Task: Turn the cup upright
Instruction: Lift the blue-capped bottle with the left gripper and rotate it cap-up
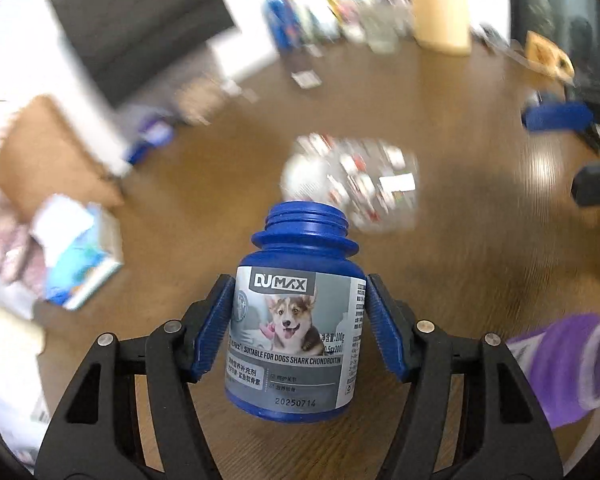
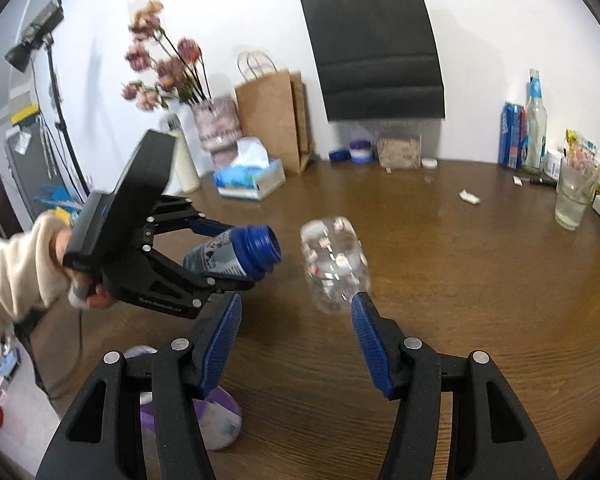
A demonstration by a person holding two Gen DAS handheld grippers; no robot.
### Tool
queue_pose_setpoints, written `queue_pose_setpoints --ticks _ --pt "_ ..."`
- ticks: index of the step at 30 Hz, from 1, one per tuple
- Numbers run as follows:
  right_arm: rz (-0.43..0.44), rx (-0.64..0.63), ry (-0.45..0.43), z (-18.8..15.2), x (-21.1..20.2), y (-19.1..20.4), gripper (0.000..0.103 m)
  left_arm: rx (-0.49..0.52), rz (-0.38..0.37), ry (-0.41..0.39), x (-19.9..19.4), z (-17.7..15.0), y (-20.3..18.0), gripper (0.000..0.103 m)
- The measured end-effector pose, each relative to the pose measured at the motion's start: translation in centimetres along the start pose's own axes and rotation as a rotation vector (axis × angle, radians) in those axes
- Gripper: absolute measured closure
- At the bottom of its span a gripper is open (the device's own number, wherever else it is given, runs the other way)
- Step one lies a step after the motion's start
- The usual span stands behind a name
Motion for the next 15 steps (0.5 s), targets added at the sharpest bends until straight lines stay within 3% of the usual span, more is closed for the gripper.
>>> queue_pose_setpoints --ticks 2,5,10,15 --pt "0.022 -0.014 -0.029 1.0 -0.8 1.2 0.039 -0.086 0.034 -0.09 -3.7 0.5 1.5 0.042" --pt "0.075 -0.041 -0.066 2.5 -1.6 3.6 0.022 -0.163 0.053 -0.201 -9.0 0.8 2.3 0.042" --pt "0.22 -0.048 -0.115 5.2 -1.8 8.3 0.02 -0.274 0.111 -0.318 -14.7 -0.8 1.8 0.041" --pt "0.313 0.022 -0.098 5.9 0.8 11.2 0.02 -0.405 0.244 -0.434 -17.2 -3.4 1.2 0.042"
Point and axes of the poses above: each gripper's, at about its wrist camera, not at the fingertips, and x roughly the way its jaws point, y to its left, z to its top, the point moved 4 cm from there along x, roughly the way its jaws point, and after that the axes turned 11 degrees about z, right-handed, at the moved point
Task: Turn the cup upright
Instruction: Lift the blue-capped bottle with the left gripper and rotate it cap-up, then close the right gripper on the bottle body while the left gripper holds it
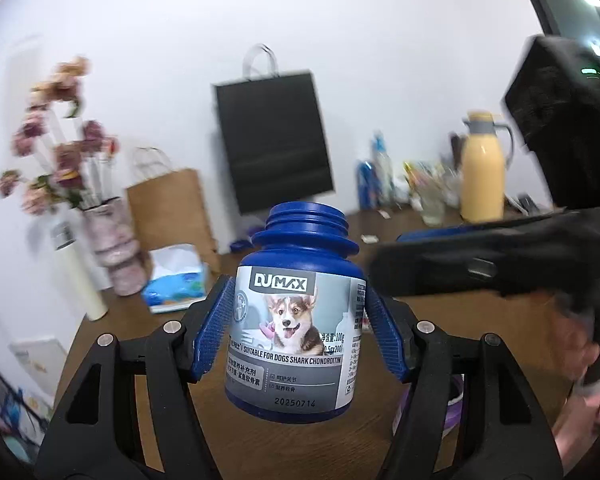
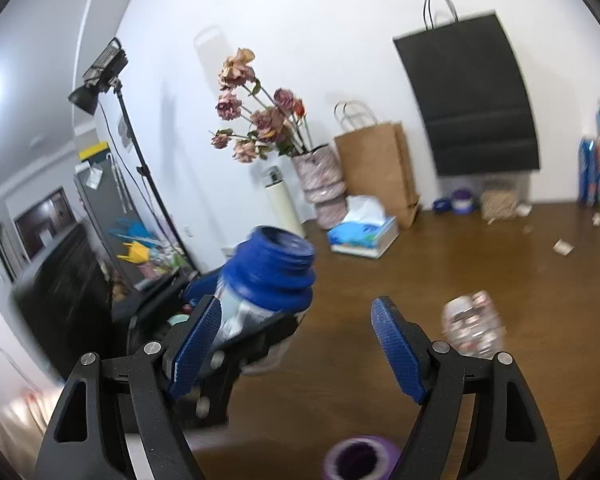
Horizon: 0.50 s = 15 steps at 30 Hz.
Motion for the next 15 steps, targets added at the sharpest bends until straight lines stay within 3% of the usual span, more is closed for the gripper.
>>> queue_pose_setpoints --ticks 5,13,14,15 --pt "0.098 0.041 0.047 -1.1 2.8 1.4 0.02 -0.055 0.108 -0.064 -2.3 -2.6 0.3 0.042" --pt "0.222 0.087 0.128 -3.1 5.8 3.2 0.021 -0.138 0.103 -0.116 -4.6 -5.2 1.2 0.042" --pt "0.228 0.088 0.141 -3.5 6.1 3.3 0.023 -0.14 0.098 -0.121 -4.8 -5.4 1.2 0.042" --pt "0.234 0.087 0.155 -3.9 6.5 3.4 0.035 -0.143 0.103 -0.122 -4.8 -5.5 1.3 0.042"
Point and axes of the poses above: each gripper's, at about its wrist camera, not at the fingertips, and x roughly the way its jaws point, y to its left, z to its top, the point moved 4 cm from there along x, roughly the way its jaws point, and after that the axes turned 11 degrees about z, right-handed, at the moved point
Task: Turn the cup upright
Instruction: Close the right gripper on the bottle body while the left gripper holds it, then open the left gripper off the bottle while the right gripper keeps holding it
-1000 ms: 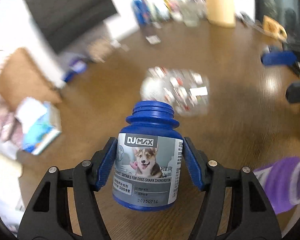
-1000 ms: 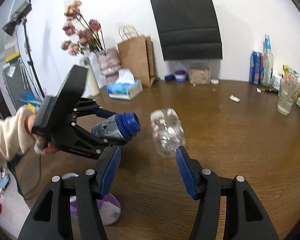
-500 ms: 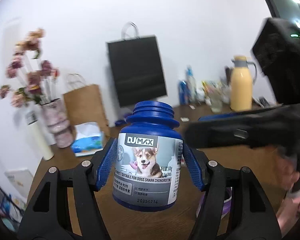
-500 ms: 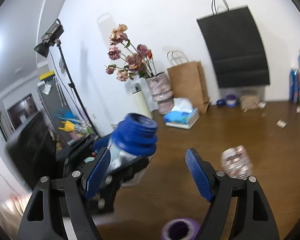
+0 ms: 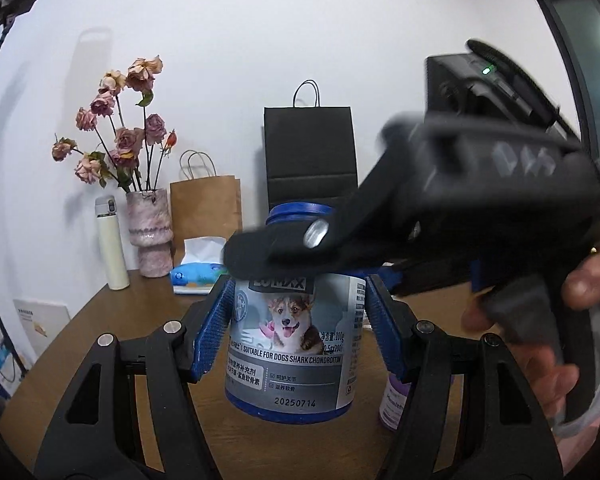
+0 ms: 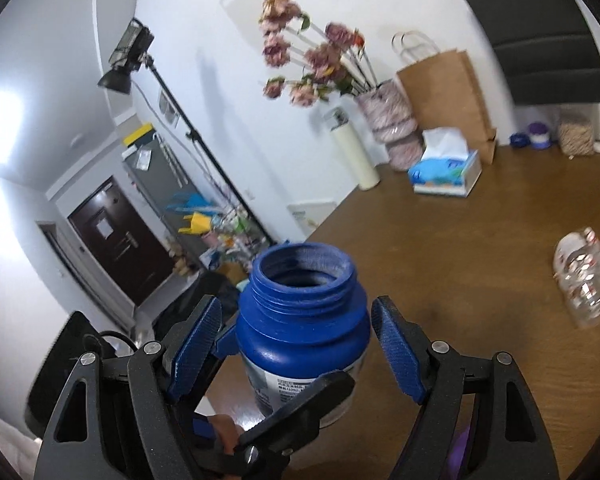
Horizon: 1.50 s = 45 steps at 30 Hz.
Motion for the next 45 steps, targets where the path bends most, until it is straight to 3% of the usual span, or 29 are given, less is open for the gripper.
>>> queue_pose_setpoints --ticks 4,7,9,15,20,24,29,33,37,40,42,45 --pt "-0.069 -0.086 0.044 -0.9 1.0 0.3 0.035 -0.005 -0.013 0.052 0.4 -0.7 0.5 0.041" --pt "-0.22 -0.254 0.052 -1.2 1.8 0.5 0.035 0.016 -0.006 0.079 0.8 -1.4 0.6 0.036" --pt "-0.221 -0.318 0.067 -1.4 2.2 0.6 0.035 0.0 0.002 0.066 0.9 -1.4 1.0 0.044" --pt "-0.114 -0.296 0.045 0.4 2.6 -0.6 0.035 -0.011 0.017 0.045 2.4 -0.6 1.2 0.044" --pt "-0.284 -0.334 -0.003 1.1 0.6 -2.1 0.035 0.02 -0.027 0.045 4.6 -0.4 -1.4 0.045" --pt "-0.259 -0.268 -0.028 2.2 -2.4 -4.3 0.035 -0.001 -0.086 0.041 6.1 0.5 -3.6 0.045" --pt "-0.262 -0.299 -0.038 3.1 -5.4 -4.9 0.033 0.02 -0.079 0.008 6.9 1.9 -6.2 0.045" --pt "-0.192 -0.214 -0.057 3.3 -7.0 -7.7 0.033 0.035 -0.101 0.049 8.4 1.6 -7.6 0.045" --pt "-0.215 -0.221 -0.092 2.6 -8.2 -8.8 0.033 0.062 -0.103 0.065 9.0 1.1 -9.3 0.045" --pt "-0.264 -0.259 -0.113 2.6 -9.0 -8.0 0.033 0.062 -0.097 0.052 8.4 1.5 -9.4 0.045" --pt "-0.225 -0.279 -0.143 3.0 -9.0 -6.7 0.032 0.042 -0.073 0.011 7.2 2.1 -8.6 0.045" --pt "-0.185 -0.284 -0.12 3.4 -8.1 -6.3 0.031 0.027 -0.052 0.036 7.3 2.3 -7.5 0.045"
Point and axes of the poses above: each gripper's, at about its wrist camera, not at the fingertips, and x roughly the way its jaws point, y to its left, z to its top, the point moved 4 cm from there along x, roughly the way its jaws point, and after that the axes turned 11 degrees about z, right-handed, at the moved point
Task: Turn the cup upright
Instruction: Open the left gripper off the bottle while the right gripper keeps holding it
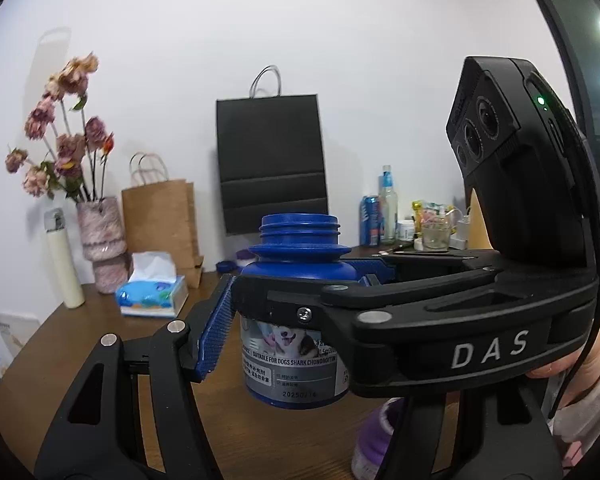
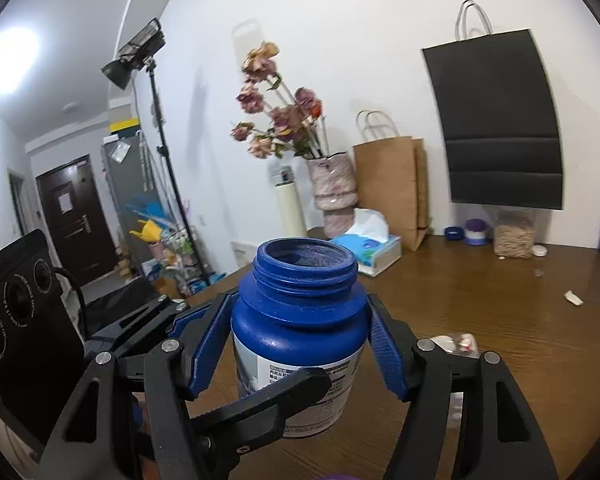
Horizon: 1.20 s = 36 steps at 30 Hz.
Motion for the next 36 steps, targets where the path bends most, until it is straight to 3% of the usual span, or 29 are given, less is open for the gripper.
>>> queue_pose_setpoints --ticks 4,13,25,29,36 --pt "0.01 -0.001 0.066 -0.7 1.4 -0.1 0.031 -0.004 0.018 0.032 0.3 -1.0 0.2 0.045" --pt "-0.138 -0.118 0.148 -1.9 -0.5 0.1 0.031 -0.029 -0.027 0.07 0.8 -1.5 -2.0 0.045" --pt "-0.178 0.027 0.17 -6.1 -2.1 -4.1 0.031 -0.012 -0.048 0.168 2.7 -4.9 -5.6 0.045" --pt "-0.196 0.04 0.275 -6.9 -1.4 -4.1 0.031 -0.003 -0.039 0.194 2.2 -5.5 -5.8 0.045" --pt "-0.196 0.024 0.361 -9.0 -0.4 -2.2 0.031 0.009 -0.044 0.269 0.6 -7.3 -5.2 0.046"
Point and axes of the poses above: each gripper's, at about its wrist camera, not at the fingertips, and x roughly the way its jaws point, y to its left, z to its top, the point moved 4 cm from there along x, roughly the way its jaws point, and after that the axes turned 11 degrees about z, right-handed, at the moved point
